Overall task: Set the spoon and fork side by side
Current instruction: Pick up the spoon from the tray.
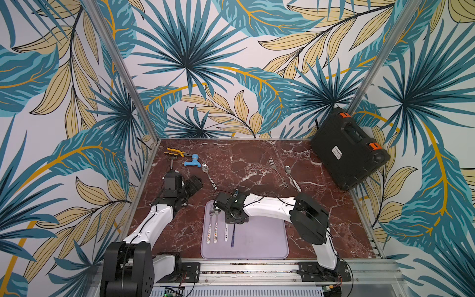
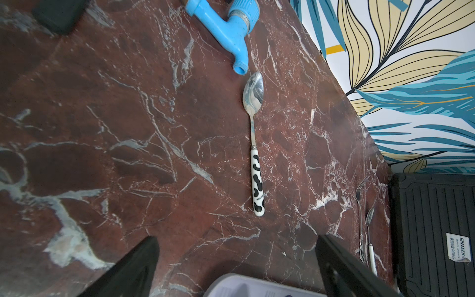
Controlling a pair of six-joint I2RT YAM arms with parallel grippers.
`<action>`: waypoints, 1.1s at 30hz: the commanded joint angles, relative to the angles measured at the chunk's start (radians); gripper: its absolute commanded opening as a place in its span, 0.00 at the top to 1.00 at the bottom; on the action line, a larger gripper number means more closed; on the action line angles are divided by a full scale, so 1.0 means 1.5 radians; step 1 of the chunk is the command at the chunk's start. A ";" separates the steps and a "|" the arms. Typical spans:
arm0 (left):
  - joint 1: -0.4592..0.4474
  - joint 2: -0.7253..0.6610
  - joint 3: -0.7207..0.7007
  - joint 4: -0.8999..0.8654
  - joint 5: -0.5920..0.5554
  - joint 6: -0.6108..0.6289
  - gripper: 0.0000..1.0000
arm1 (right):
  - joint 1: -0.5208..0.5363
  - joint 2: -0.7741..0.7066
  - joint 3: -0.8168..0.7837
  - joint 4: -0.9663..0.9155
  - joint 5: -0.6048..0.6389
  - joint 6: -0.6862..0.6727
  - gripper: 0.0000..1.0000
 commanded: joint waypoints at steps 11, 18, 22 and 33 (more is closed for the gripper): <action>0.005 -0.025 -0.006 -0.004 0.014 0.003 0.00 | -0.014 -0.074 -0.088 0.080 -0.007 -0.046 1.00; 0.005 -0.062 -0.011 0.028 0.108 0.003 0.00 | -0.060 -0.203 -0.246 0.315 -0.129 -0.112 1.00; 0.003 -0.104 -0.060 0.110 0.242 -0.022 0.01 | -0.106 -0.254 -0.330 0.493 -0.262 -0.130 1.00; -0.064 -0.203 -0.138 0.350 0.493 -0.152 0.11 | -0.215 -0.286 -0.445 0.921 -0.515 -0.030 1.00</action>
